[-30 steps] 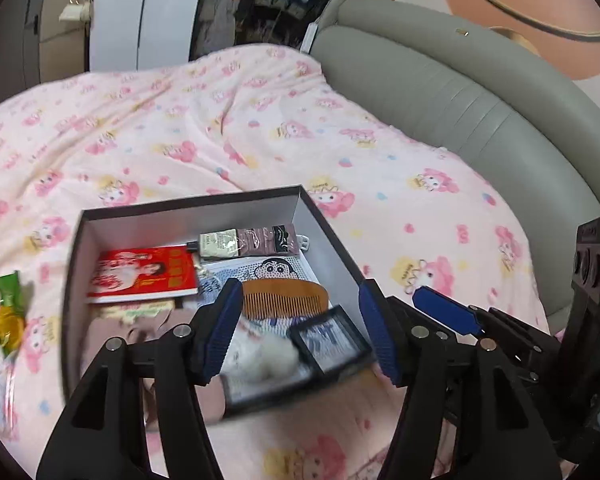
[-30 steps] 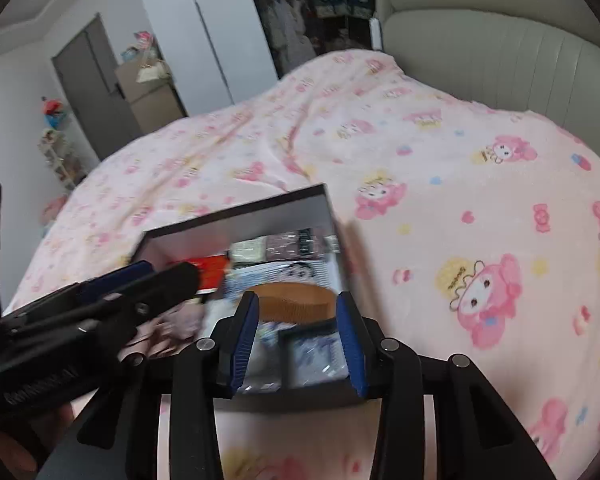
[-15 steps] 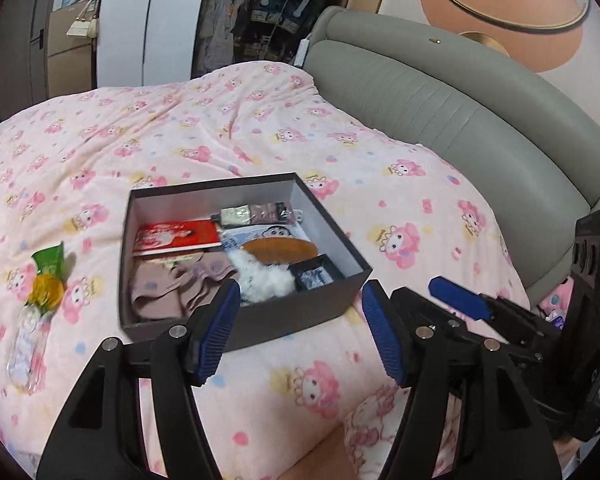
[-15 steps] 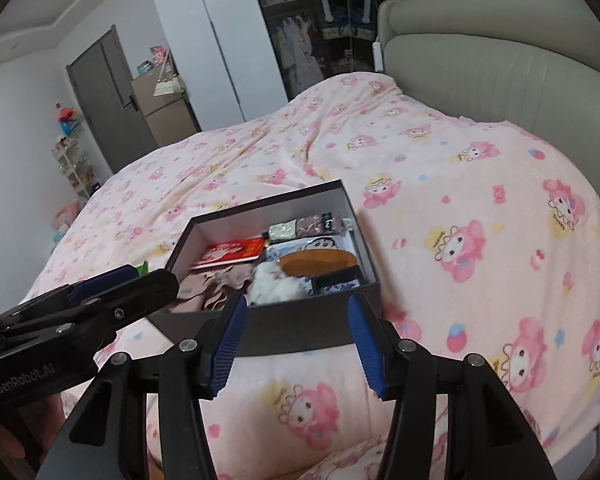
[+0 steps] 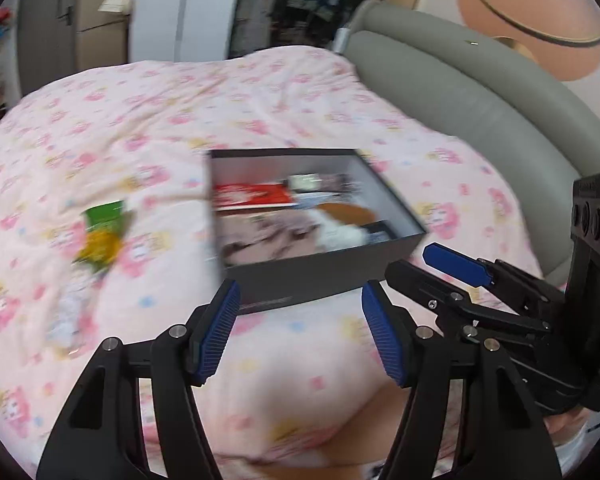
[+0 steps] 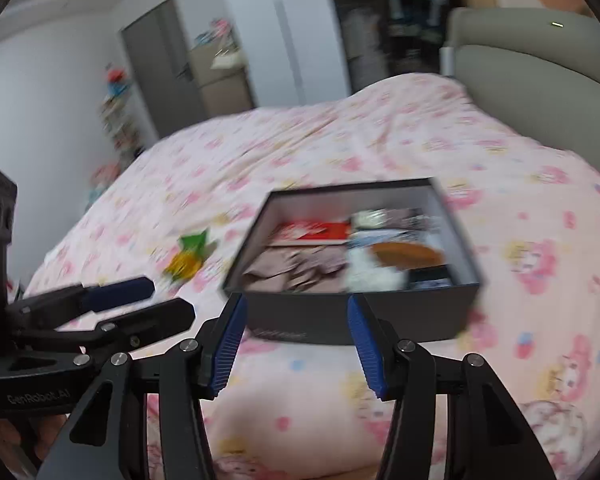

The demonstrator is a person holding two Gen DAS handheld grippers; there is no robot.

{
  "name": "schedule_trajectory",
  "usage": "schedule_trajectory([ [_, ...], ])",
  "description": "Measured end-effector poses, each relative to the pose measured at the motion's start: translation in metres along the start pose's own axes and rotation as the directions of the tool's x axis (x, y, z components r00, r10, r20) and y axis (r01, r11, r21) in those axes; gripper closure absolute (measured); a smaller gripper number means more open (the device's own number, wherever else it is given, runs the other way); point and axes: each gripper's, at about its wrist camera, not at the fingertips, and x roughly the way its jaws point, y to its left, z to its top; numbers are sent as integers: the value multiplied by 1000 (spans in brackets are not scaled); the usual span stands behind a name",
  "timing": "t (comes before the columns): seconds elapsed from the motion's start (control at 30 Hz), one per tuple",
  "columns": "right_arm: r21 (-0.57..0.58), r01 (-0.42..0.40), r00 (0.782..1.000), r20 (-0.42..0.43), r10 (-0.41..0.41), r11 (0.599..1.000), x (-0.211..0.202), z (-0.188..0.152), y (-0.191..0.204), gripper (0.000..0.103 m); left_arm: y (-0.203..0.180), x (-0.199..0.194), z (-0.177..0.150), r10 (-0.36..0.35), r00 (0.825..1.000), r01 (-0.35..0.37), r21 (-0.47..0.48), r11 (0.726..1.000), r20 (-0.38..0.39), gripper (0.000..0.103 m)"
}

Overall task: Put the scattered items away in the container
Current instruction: 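Reach the left gripper to the clear phone case and grasp it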

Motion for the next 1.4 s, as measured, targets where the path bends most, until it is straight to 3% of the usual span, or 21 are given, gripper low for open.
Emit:
schedule_trajectory([
  [0.17, -28, -125, 992, -36, 124, 992, 41, -3, 58, 55, 79, -19, -18, 75, 997, -72, -152, 986, 12, 38],
  [0.33, -126, -219, 972, -118, 204, 968, 94, 5, 119, 55, 175, -22, -26, 162, 985, -170, -298, 939, -53, 38],
  [0.47, -103, -310, 931, -236, 279, 945, 149, 6, 148, 55, 246, -4, -33, 169, 977, -206, -360, 910, -132, 38],
  [0.63, -23, -343, 891, -325, 318, 939, 211, -8, 162, 55, 312, 37, -47, 31, 978, -124, -462, 878, -205, 38],
  [0.77, -25, -394, 835, -427, 347, 919, 257, -17, 182, 55, 341, 67, -57, 14, 965, -146, -490, 860, -262, 39],
  [0.97, 45, -448, 742, -539, 399, 893, 317, -27, 207, 55, 366, 109, -71, -113, 951, -81, -585, 807, -287, 41],
  [1.0, 51, -449, 729, -557, 399, 892, 330, -33, 212, 55, 364, 112, -71, -116, 946, -88, -585, 806, -302, 47],
  [1.03, 58, -449, 721, -566, 399, 892, 335, -35, 213, 55, 360, 112, -69, -99, 943, -108, -575, 811, -316, 60],
  [1.13, 135, -457, 703, -550, 450, 879, 334, -39, 207, 73, 343, 95, -59, -22, 949, -142, -492, 859, -313, 71],
  [1.23, 173, -480, 711, -497, 497, 860, 305, -30, 196, 83, 317, 74, -46, -37, 960, -89, -430, 898, -277, 79],
  [1.27, 169, -482, 721, -481, 499, 860, 294, -27, 194, 83, 309, 70, -41, -48, 961, -72, -413, 908, -274, 79],
  [1.3, 142, -468, 750, -458, 478, 872, 279, -23, 191, 84, 296, 64, -35, -70, 962, -40, -390, 920, -263, 81],
  [1.33, 131, -474, 763, -431, 481, 871, 265, -18, 187, 86, 280, 60, -28, -126, 959, 22, -374, 927, -254, 84],
  [1.37, 150, -510, 752, -401, 523, 847, 250, -14, 183, 93, 261, 54, -22, -167, 955, 73, -353, 933, -244, 85],
  [1.4, 152, -507, 766, -373, 524, 849, 232, -10, 177, 94, 243, 48, -16, -170, 956, 88, -319, 944, -239, 85],
])
